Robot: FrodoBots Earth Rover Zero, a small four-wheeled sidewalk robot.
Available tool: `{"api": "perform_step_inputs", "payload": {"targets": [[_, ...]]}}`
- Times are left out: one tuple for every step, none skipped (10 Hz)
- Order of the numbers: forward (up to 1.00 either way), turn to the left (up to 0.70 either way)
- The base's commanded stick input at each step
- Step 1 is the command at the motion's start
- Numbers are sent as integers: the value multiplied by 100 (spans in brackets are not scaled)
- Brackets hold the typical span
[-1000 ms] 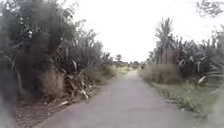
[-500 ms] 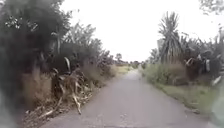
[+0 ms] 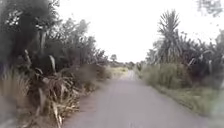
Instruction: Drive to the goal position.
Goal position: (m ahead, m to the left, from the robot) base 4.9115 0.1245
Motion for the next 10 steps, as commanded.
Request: {"api": "perform_step_inputs", "payload": {"targets": [[100, -40], [100, -2], [100, -1], [100, 0], [100, -29], [100, -22], [100, -15], [100, 0], [100, 0], [100, 0]]}}
